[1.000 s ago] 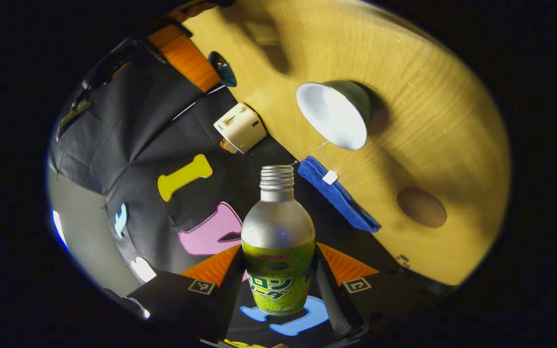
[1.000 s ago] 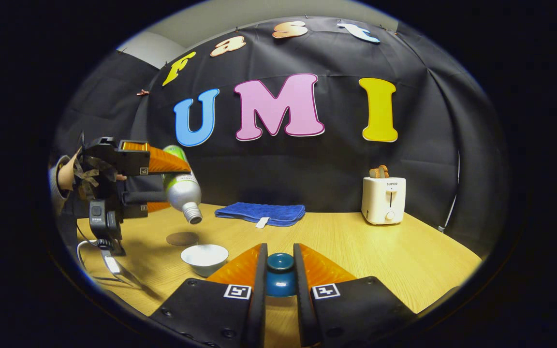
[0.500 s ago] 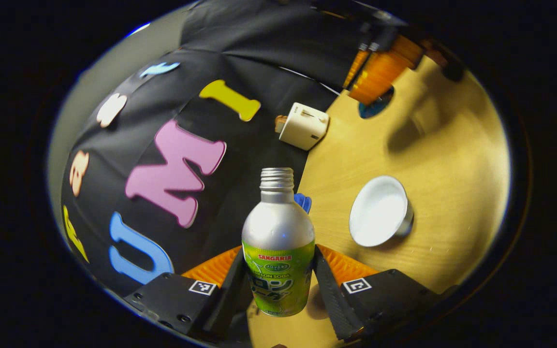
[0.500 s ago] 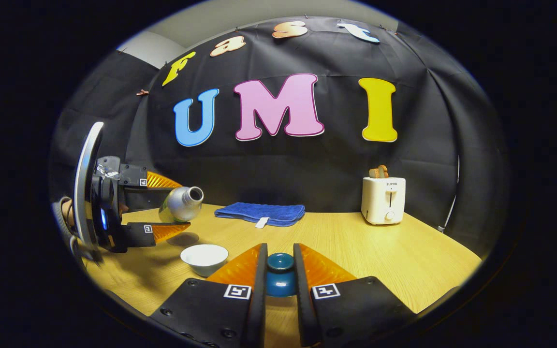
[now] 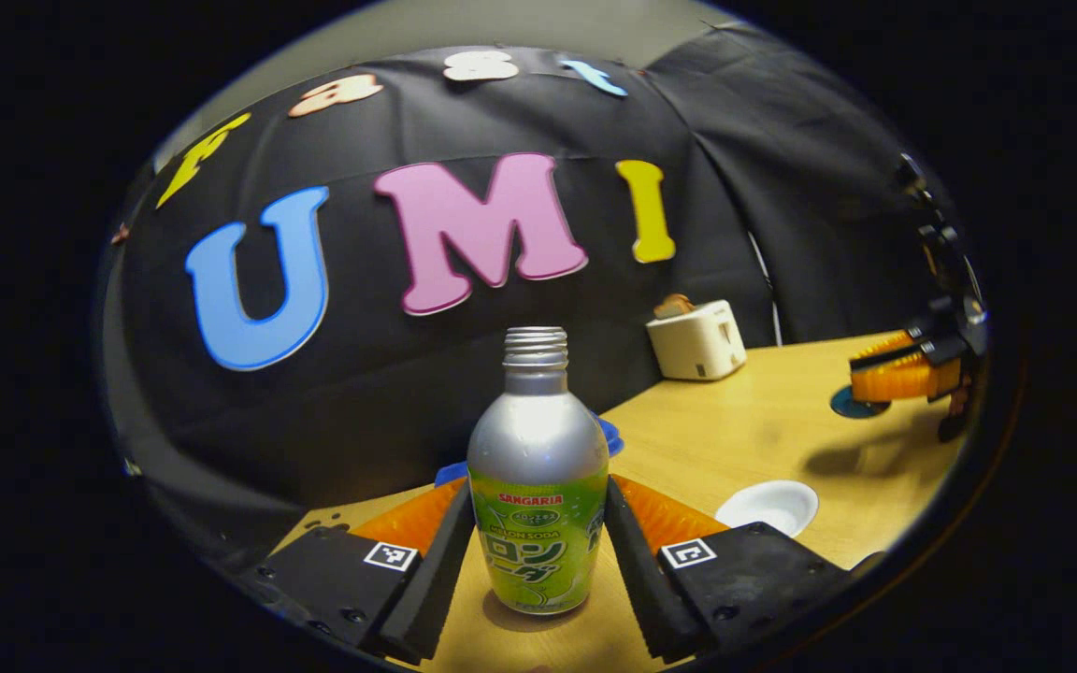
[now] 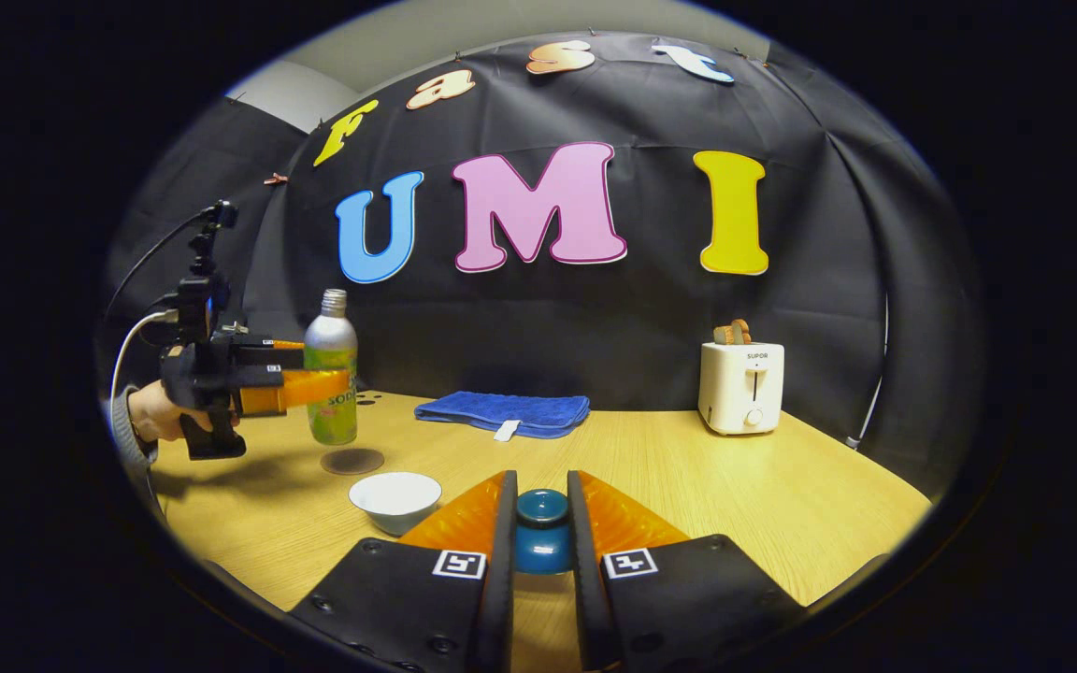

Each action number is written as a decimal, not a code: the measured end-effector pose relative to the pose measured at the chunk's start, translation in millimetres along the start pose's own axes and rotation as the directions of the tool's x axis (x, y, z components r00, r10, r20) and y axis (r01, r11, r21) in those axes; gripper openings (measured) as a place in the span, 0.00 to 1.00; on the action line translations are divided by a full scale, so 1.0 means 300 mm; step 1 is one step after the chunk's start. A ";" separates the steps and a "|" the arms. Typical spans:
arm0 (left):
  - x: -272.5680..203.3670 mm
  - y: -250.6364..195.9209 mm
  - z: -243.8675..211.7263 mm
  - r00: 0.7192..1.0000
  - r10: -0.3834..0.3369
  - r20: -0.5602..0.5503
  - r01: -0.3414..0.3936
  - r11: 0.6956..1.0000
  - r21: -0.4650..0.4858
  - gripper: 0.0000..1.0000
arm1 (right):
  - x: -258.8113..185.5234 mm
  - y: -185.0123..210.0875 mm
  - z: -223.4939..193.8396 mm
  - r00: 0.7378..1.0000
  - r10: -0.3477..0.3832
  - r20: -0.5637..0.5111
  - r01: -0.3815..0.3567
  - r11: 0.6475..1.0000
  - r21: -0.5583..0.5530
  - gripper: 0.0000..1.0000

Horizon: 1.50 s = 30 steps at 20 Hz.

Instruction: Open the teacup lid with one hand, grasp the water bottle and pour water into the teacup with the other hand; after pouring, place the water bottle on the coaster and then close the teacup lid.

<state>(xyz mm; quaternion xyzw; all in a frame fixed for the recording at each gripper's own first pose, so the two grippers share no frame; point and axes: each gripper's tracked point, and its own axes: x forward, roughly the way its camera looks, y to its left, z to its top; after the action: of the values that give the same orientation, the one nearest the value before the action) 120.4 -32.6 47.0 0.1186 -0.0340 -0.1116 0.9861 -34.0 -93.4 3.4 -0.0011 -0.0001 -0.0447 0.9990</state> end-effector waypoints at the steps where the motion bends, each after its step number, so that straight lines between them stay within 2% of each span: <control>1: 0.007 0.037 -0.004 1.000 0.017 0.006 -0.016 0.998 -0.058 0.80 | -0.001 -0.003 0.001 1.000 -0.002 0.001 0.002 1.000 0.001 0.31; 5: 0.033 0.135 -0.070 0.999 0.034 -0.001 -0.034 0.974 -0.226 0.80 | -0.001 -0.001 0.000 1.000 -0.002 0.001 0.002 1.000 0.000 0.31; 14: 0.083 0.126 -0.190 0.999 0.010 -0.045 -0.023 0.952 -0.306 0.81 | -0.001 -0.002 0.001 1.000 -0.001 0.000 0.001 1.000 0.000 0.31; 18: 0.076 0.132 -0.177 0.998 0.037 -0.050 -0.049 0.963 -0.264 0.84 | -0.006 -0.003 0.004 1.000 -0.001 0.000 0.001 1.000 0.000 0.31; 20: 0.068 0.130 -0.168 0.998 0.042 -0.047 -0.052 0.971 -0.234 0.90 | -0.002 -0.002 0.003 1.000 -0.001 0.000 0.001 1.000 0.000 0.31; 25: -0.043 0.118 -0.163 0.994 0.074 -0.084 -0.084 0.988 -0.131 0.91 | -0.002 -0.003 0.004 1.000 0.000 0.000 0.000 1.000 0.000 0.31; 30: -0.201 0.033 -0.116 0.996 0.078 -0.036 -0.080 0.994 -0.072 0.90 | 0.004 0.102 -0.001 0.997 0.075 -0.002 -0.075 0.997 0.004 0.31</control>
<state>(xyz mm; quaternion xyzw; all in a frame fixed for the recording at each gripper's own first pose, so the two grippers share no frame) 67.0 -1.6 13.2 0.0827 -0.0181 -0.0717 0.9938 -29.9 -63.0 2.9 0.0007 0.0008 -0.0074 1.0000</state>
